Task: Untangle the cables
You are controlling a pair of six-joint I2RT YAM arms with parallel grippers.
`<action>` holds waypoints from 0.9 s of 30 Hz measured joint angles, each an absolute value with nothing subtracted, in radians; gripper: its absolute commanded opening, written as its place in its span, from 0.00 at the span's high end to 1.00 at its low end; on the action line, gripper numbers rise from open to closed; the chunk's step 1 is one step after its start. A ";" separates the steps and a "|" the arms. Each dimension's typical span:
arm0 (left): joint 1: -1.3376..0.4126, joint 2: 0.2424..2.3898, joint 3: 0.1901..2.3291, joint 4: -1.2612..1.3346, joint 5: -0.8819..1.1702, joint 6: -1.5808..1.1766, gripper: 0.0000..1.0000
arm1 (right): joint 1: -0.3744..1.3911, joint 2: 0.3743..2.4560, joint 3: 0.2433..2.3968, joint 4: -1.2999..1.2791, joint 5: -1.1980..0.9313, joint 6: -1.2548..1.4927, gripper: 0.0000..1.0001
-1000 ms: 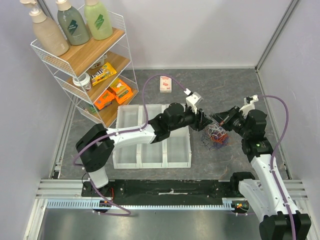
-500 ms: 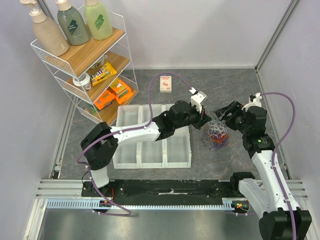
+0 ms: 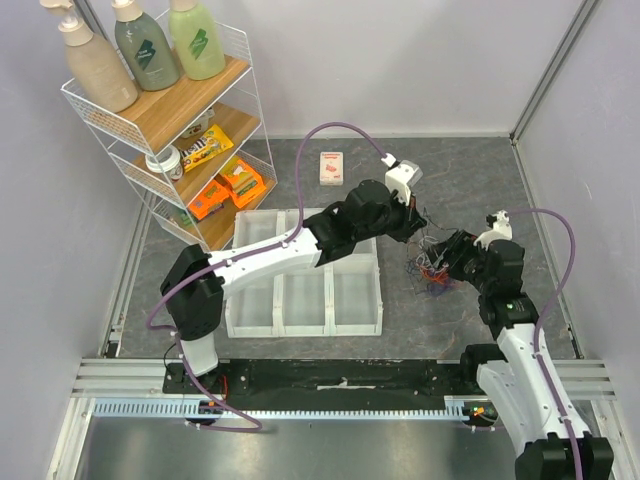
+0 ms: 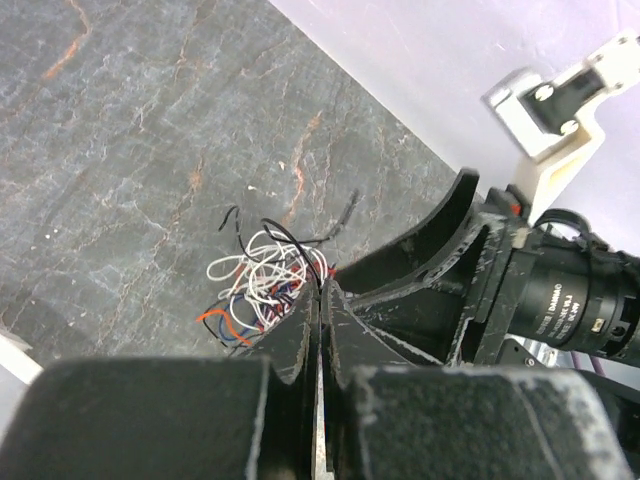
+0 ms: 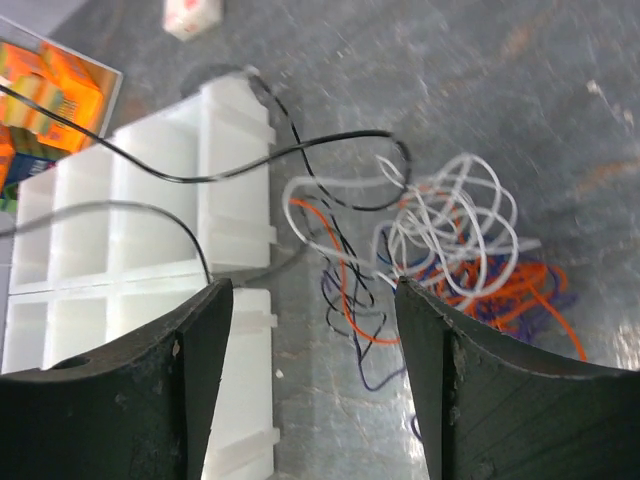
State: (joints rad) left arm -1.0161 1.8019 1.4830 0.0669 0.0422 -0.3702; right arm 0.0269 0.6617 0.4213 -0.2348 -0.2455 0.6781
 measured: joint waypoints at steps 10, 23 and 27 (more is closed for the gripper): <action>-1.016 1.796 1.537 -0.029 0.116 -0.428 0.98 | 0.027 0.952 0.424 0.010 -0.299 0.690 0.32; -1.016 1.555 1.842 -0.222 0.163 -0.389 0.98 | 0.023 1.144 0.410 0.054 -0.137 0.767 0.25; -1.016 1.437 1.920 -0.255 0.154 -0.347 0.98 | 0.009 1.155 0.410 0.051 -0.094 0.767 0.26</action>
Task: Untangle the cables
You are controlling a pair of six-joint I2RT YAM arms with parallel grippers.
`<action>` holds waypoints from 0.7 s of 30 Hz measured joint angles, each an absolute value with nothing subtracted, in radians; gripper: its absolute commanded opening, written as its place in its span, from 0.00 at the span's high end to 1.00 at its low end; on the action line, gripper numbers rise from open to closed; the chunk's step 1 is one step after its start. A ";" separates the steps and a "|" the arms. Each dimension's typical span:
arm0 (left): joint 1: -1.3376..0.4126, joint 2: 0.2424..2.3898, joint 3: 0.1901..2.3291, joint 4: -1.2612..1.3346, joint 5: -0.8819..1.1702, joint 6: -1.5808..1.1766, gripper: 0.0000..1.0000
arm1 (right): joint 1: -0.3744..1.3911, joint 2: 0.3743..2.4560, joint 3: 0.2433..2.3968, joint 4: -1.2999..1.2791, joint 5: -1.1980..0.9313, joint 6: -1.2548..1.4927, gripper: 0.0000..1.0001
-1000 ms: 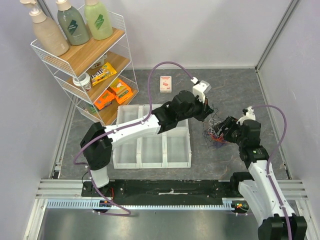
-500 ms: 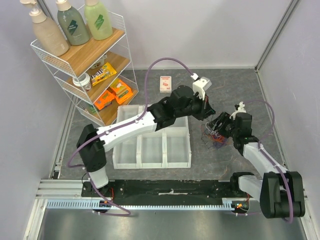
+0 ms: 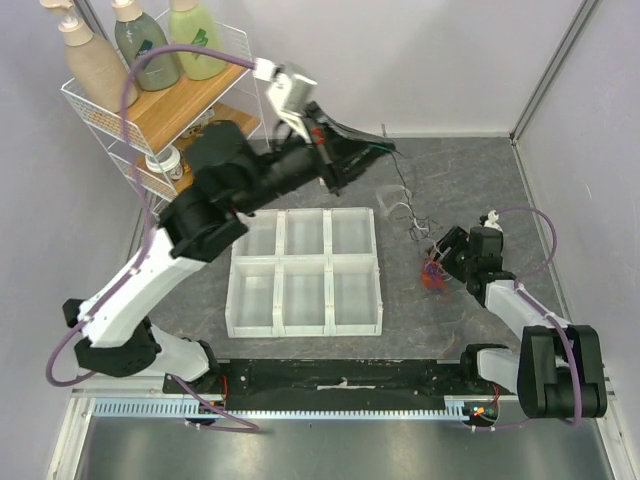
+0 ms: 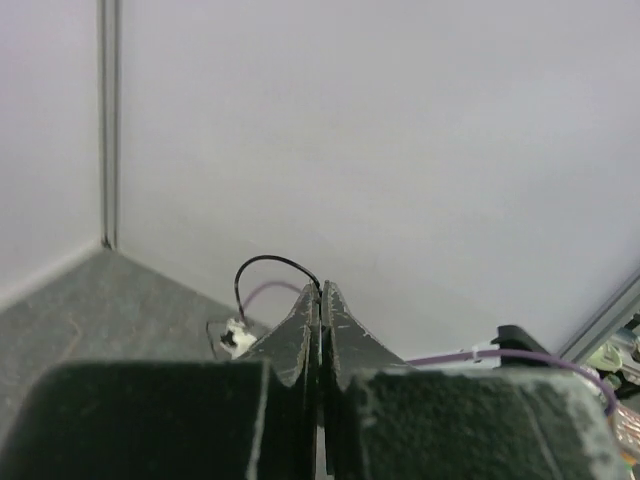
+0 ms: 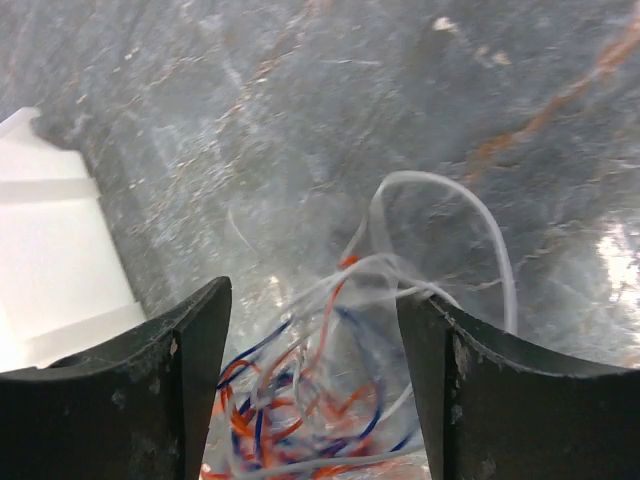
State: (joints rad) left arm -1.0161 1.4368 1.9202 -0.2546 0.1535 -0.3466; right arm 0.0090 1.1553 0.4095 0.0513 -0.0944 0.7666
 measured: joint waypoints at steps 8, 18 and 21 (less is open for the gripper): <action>-1.016 1.377 2.056 -0.295 0.114 -0.289 0.98 | -0.081 1.206 0.410 0.039 -0.063 0.747 0.26; -1.016 1.507 2.075 -0.306 0.159 -0.290 0.98 | -0.088 0.974 0.539 -0.197 -0.047 0.601 0.05; -1.016 1.567 2.075 -0.313 0.158 -0.290 0.98 | -0.088 0.904 0.628 -0.260 -0.052 0.572 0.02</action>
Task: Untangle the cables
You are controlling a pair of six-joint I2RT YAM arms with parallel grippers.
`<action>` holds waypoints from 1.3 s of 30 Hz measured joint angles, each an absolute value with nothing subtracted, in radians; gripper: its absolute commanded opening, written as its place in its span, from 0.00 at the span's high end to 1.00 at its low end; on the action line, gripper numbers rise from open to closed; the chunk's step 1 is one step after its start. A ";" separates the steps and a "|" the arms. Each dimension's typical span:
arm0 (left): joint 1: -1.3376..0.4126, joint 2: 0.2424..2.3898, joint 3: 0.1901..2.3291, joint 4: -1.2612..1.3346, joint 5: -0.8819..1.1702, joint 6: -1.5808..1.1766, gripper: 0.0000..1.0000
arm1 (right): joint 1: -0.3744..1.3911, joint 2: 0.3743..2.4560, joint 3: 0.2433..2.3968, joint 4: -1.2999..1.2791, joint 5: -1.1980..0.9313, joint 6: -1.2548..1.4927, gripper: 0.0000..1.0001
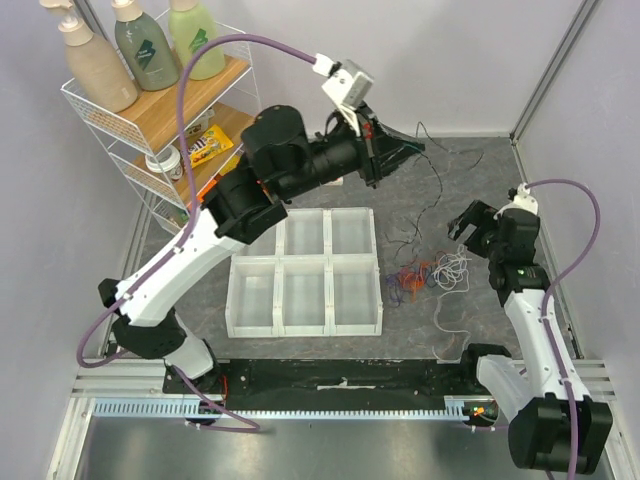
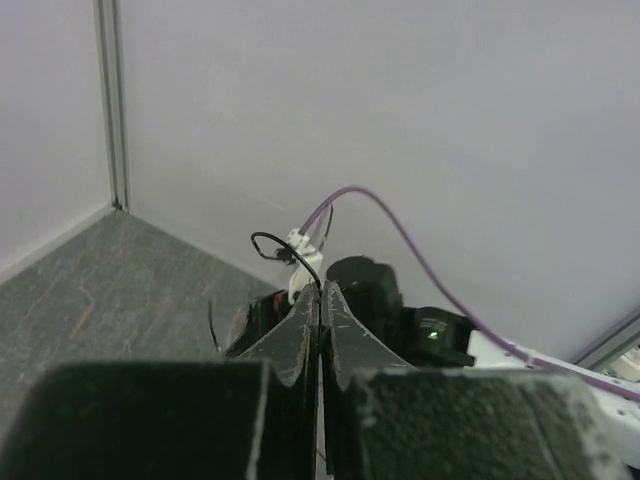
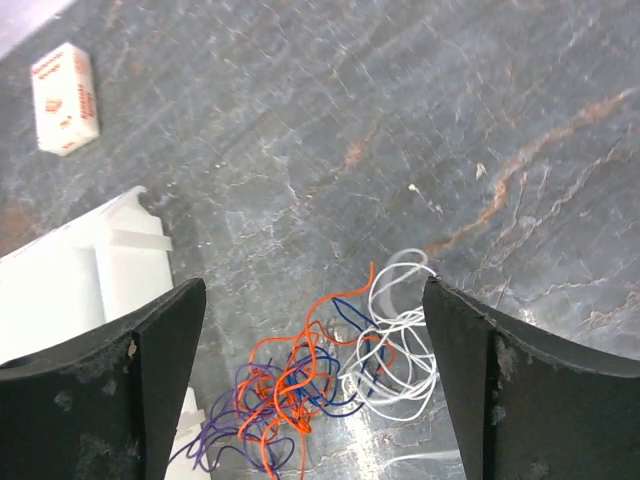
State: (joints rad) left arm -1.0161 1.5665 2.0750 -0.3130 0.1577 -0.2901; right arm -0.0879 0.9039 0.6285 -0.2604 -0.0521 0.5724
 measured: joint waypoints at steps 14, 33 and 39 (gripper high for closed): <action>-1.016 1.488 1.830 -0.398 -0.010 -0.236 0.98 | -0.080 0.939 0.565 -0.266 -0.406 0.521 0.38; -0.931 1.480 1.597 -0.394 -0.184 -0.210 0.98 | -0.027 1.228 0.406 0.009 -0.444 0.596 0.53; -0.882 1.481 1.589 -0.371 -0.196 -0.199 0.98 | -0.027 1.218 0.406 0.012 -0.423 0.594 0.52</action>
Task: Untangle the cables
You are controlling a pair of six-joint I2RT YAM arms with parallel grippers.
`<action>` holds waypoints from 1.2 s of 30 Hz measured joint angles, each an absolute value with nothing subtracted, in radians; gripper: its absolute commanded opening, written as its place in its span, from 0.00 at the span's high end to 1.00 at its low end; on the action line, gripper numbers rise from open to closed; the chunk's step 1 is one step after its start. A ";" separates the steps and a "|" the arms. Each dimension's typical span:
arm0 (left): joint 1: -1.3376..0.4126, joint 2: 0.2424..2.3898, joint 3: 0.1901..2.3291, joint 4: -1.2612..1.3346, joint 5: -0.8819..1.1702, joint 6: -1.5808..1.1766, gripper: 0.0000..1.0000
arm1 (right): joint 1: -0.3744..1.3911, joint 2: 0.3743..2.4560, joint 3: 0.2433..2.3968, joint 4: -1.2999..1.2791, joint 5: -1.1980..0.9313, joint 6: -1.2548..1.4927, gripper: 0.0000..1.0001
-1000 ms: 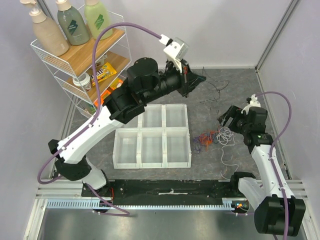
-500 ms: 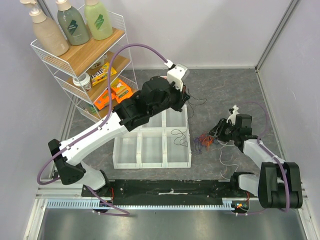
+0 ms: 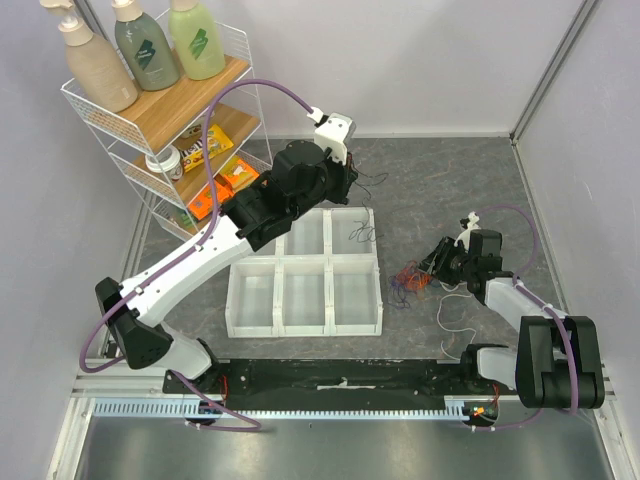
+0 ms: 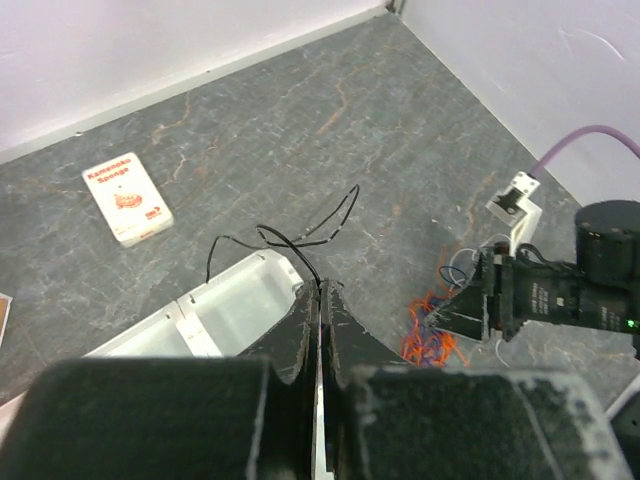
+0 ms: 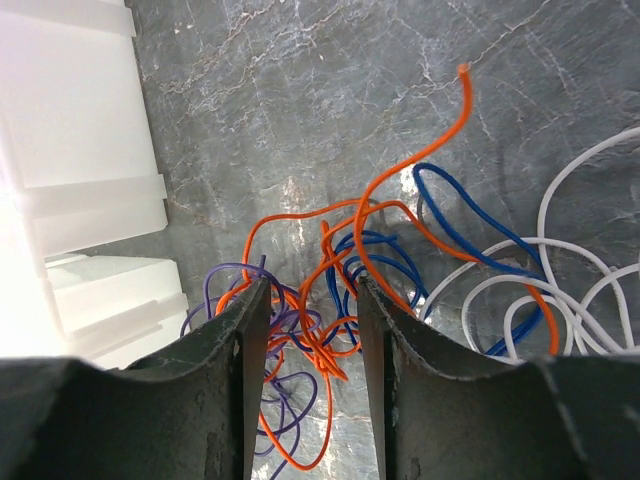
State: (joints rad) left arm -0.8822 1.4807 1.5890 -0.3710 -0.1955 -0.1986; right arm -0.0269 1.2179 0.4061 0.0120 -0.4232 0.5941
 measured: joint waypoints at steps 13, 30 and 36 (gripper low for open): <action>-0.863 1.510 1.402 -0.284 -0.196 -0.234 0.98 | -0.026 1.211 0.406 0.011 -0.413 0.591 0.50; -0.863 1.636 1.268 -0.360 -0.206 -0.480 0.29 | -0.026 1.105 0.407 -0.069 -0.386 0.579 0.45; -0.863 1.556 1.252 -0.369 -0.149 -0.497 0.07 | -0.026 1.034 0.426 -0.153 -0.334 0.550 0.30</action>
